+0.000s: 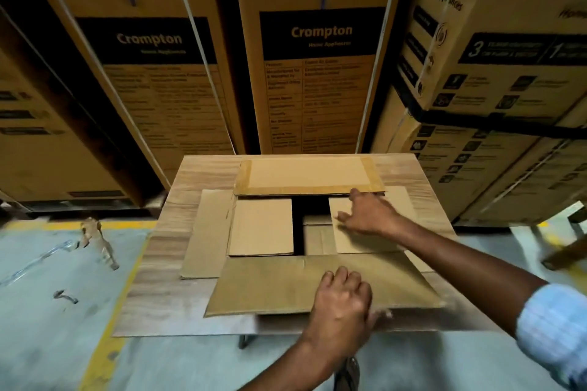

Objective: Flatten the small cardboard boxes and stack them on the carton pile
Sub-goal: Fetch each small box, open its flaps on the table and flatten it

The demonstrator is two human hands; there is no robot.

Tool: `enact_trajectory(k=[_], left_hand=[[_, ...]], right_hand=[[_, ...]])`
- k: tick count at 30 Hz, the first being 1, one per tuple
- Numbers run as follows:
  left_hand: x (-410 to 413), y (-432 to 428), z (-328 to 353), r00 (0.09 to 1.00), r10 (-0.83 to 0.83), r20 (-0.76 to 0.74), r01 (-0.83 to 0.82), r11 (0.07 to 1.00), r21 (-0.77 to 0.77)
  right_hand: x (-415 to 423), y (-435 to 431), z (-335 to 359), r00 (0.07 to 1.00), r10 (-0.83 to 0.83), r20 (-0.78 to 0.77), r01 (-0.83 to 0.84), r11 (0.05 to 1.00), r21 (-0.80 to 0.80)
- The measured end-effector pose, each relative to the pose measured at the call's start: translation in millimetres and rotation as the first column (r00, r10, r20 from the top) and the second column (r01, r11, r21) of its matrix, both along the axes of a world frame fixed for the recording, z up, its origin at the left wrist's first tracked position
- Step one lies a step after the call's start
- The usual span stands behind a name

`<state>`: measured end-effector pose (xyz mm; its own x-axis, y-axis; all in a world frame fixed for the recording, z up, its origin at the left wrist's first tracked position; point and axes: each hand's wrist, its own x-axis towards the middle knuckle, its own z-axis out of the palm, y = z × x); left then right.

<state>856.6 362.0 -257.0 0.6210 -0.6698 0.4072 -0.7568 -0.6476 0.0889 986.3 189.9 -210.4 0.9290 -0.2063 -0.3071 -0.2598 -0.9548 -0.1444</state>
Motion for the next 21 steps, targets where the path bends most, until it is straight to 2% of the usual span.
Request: enact_trajectory(k=[3,7,10,12,13,15,18,21], left_hand=[[-6.2,7.3,-1.7,0.974,0.015,-0.225,-0.026,0.999,-0.046],[10.6,10.2,5.5,0.881,0.049,-0.471,-0.129,0.982,-0.14],[30.0,11.0,13.8,0.752,0.021,-0.658,-0.225,0.948,-0.226],[42.3,12.5,18.5,0.646,0.012,-0.763,-0.263,0.942,-0.208],[48.8,13.5,20.7,0.613,0.021,-0.79,-0.272,0.944,-0.186],[66.5,18.0,23.0,0.604,0.083,-0.793,-0.312,0.94,-0.14],[104.8,26.1,20.4,0.646,0.24,-0.725,-0.348,0.937,-0.001],[137.7,32.7,14.2,0.704,0.389,-0.594,-0.309,0.921,0.238]], right_hand=[[6.6,30.4,-33.9,0.994,-0.094,-0.063,0.086,0.99,-0.115],[21.8,54.2,-58.0,0.968,-0.233,-0.095,0.199,0.94,-0.277],[25.3,62.4,-67.0,0.962,-0.269,-0.041,0.252,0.939,-0.235],[24.3,61.8,-71.5,0.963,-0.268,0.003,0.264,0.945,-0.194],[23.4,60.7,-72.6,0.965,-0.263,0.024,0.263,0.948,-0.181],[21.0,58.8,-73.2,0.965,-0.253,0.064,0.26,0.953,-0.158],[18.7,53.9,-74.0,0.966,-0.232,0.113,0.247,0.958,-0.147],[14.1,54.4,-76.6,0.966,-0.195,0.169,0.225,0.957,-0.181]])
